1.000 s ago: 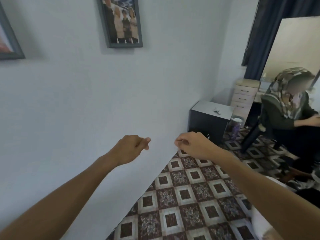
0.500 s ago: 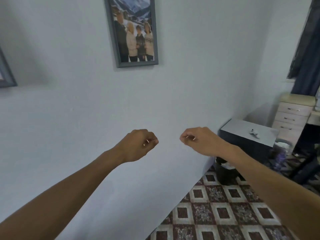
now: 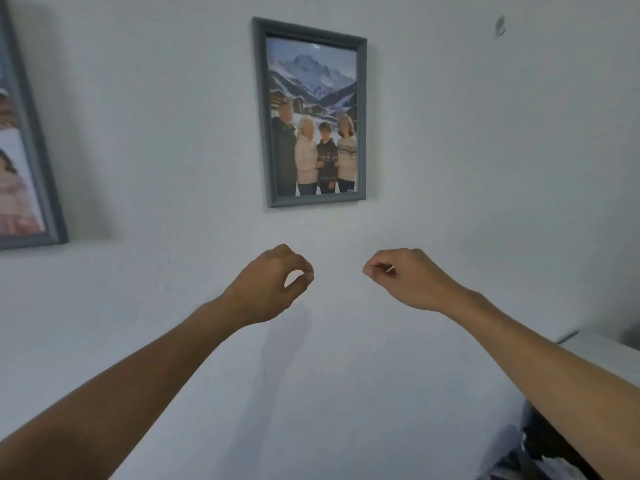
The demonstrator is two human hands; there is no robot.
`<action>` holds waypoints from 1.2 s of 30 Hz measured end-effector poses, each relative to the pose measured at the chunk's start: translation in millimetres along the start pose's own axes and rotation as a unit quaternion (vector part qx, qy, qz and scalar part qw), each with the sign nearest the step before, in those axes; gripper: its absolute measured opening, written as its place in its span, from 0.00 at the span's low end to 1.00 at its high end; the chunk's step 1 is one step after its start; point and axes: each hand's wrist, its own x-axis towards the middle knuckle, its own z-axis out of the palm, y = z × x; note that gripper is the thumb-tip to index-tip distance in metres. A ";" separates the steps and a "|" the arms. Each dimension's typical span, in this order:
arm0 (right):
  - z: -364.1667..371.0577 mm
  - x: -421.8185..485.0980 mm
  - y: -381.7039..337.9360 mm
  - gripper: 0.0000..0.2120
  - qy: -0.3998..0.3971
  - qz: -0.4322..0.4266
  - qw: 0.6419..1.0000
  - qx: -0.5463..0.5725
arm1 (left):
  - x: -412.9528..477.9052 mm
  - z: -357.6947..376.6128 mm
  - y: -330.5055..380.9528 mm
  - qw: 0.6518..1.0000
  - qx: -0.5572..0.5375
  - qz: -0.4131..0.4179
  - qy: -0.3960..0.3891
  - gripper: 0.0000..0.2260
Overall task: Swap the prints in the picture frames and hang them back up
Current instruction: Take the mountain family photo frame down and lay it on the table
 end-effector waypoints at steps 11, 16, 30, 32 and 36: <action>-35.7 118.2 -10.8 0.07 0.136 -0.069 0.988 0.005 | 92.7 -45.6 -30.2 0.980 0.085 -0.003 0.181 0.10; -41.9 143.1 -13.1 0.08 0.165 -0.061 0.984 0.000 | 112.6 -55.7 -25.0 0.967 0.098 -0.058 0.229 0.16; -51.4 197.4 -15.6 0.37 0.166 -0.026 0.977 0.130 | 161.0 -49.3 -4.7 0.908 -0.072 -0.209 0.355 0.28; -53.0 203.4 -15.3 0.35 0.161 -0.012 0.976 0.145 | 165.6 -50.1 -1.9 0.903 -0.083 -0.213 0.364 0.25; -53.4 212.9 -12.5 0.30 0.174 0.019 0.973 0.151 | 171.0 -51.9 -1.5 0.894 -0.078 -0.245 0.366 0.23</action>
